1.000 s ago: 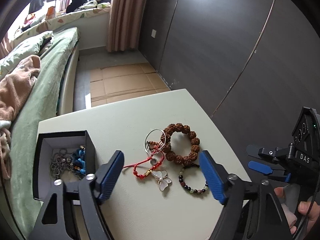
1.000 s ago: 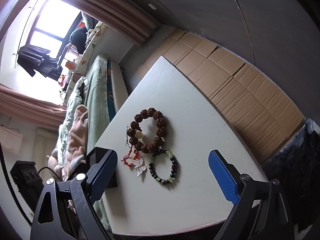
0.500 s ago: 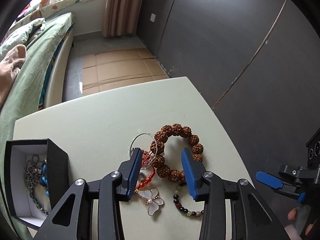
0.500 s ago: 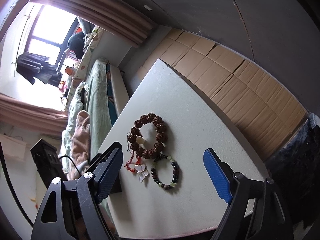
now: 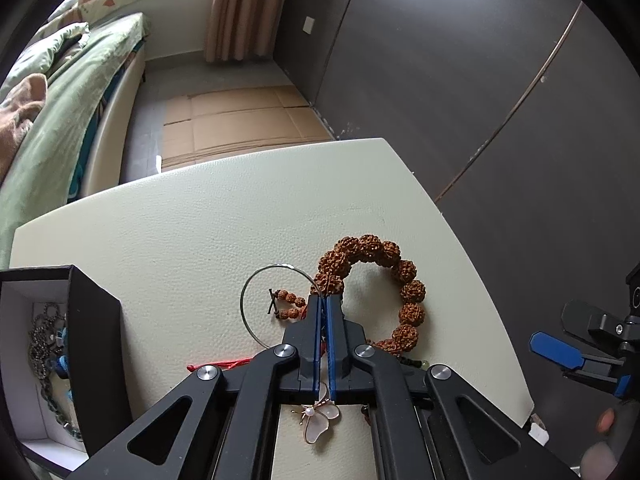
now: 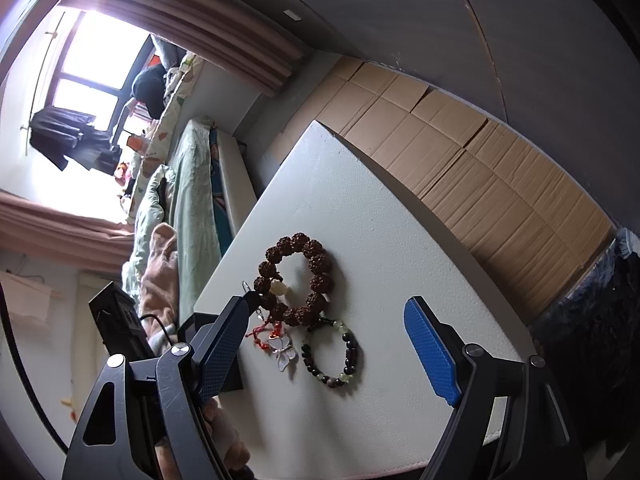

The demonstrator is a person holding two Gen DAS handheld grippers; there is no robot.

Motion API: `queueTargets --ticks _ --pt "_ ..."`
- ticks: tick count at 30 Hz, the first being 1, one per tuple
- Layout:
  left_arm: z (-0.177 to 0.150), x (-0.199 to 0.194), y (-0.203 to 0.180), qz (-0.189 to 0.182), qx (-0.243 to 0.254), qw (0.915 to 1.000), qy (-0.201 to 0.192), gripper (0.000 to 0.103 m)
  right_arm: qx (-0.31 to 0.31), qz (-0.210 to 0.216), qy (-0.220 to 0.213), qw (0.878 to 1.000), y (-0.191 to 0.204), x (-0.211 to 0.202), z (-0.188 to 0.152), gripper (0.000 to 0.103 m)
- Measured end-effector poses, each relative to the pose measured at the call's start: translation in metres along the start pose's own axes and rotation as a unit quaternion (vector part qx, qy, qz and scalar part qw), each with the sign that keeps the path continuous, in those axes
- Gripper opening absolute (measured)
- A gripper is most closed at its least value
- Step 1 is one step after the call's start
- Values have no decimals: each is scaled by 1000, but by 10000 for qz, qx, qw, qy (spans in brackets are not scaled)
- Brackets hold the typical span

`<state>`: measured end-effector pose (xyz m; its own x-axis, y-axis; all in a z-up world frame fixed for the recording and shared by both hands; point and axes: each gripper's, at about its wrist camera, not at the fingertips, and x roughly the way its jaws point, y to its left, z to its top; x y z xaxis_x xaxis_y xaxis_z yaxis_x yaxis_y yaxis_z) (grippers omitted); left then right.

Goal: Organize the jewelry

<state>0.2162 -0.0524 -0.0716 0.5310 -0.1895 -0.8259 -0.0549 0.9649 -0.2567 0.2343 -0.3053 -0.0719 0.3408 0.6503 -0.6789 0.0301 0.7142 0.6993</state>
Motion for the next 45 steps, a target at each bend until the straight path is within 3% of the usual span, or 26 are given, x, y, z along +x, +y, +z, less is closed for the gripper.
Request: queueTargets --ticks 10,18,26,29,34,37,43,44,45 --pt "8 -36 3 -111 -18 9995 -299 1 -93 -57 68 9999 4 7 -2 81" --pt "13 -74 8 -79 9 9984 -561 1 -292 -98 195 9993 14 30 -3 65" --pt "19 -106 30 61 -48 9976 -684 1 -827 -641 141 9944 35 58 -2 59" --pt "20 -117 37 137 -58 9972 -729 1 -1070 -1068 11 9885 44 67 0 57" --pt "26 -123 49 222 -158 9968 -754 1 -1360 -1422 -39 9804 58 80 1 55" --pt "29 -133 58 220 -164 9959 -861 1 -1648 -1826 4 9693 64 95 -1 55" --pt "28 -135 81 304 -221 9963 -778 1 -2352 -2843 -105 9294 78 106 -11 30" --pt "26 -132 86 326 -255 9963 -747 1 -2407 -2822 -79 9286 79 106 -12 22" --pt "23 -130 91 341 -301 9963 -723 1 -2389 -2764 -20 9309 80 105 -13 22"
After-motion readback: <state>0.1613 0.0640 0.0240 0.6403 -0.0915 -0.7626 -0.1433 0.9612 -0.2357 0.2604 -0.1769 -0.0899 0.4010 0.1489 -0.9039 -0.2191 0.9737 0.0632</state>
